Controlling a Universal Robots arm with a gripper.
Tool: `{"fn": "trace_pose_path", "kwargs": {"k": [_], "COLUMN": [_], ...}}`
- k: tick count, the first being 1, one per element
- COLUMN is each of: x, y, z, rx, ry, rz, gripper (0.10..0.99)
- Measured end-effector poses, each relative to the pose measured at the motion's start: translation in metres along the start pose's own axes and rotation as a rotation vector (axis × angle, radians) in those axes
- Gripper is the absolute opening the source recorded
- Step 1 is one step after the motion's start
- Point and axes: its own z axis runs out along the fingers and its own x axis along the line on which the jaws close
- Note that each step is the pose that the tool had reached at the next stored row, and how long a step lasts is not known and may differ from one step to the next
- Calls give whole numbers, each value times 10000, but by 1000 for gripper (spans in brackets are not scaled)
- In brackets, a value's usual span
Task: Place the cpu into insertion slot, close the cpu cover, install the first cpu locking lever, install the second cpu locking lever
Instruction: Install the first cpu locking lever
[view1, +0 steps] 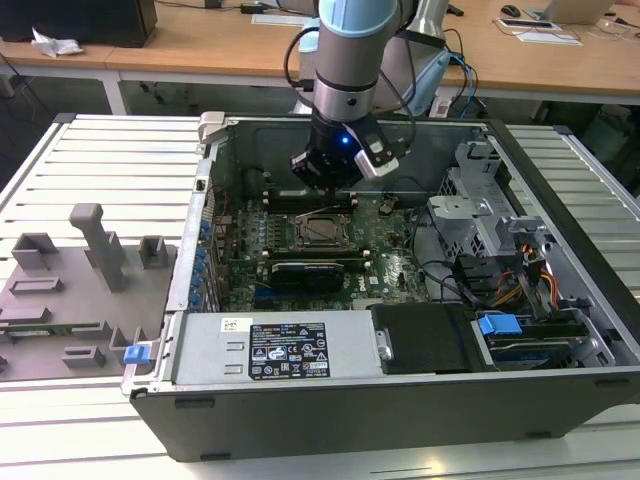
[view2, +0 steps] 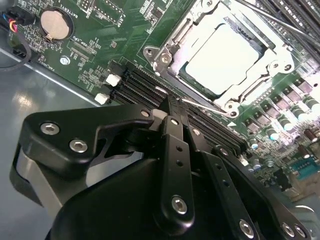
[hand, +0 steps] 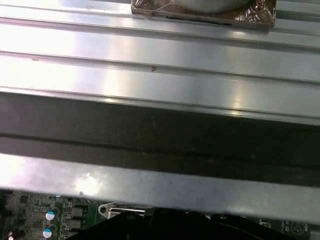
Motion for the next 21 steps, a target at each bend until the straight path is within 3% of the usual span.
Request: {"fn": "trace_pose_path", "kwargs": {"k": [8,21], "x": [-24,-25], "y": [-14,-17], "z": [104,120], "rx": [50,101], "ry": [5,19], "rz": [1,3], "gripper": [106,106]}}
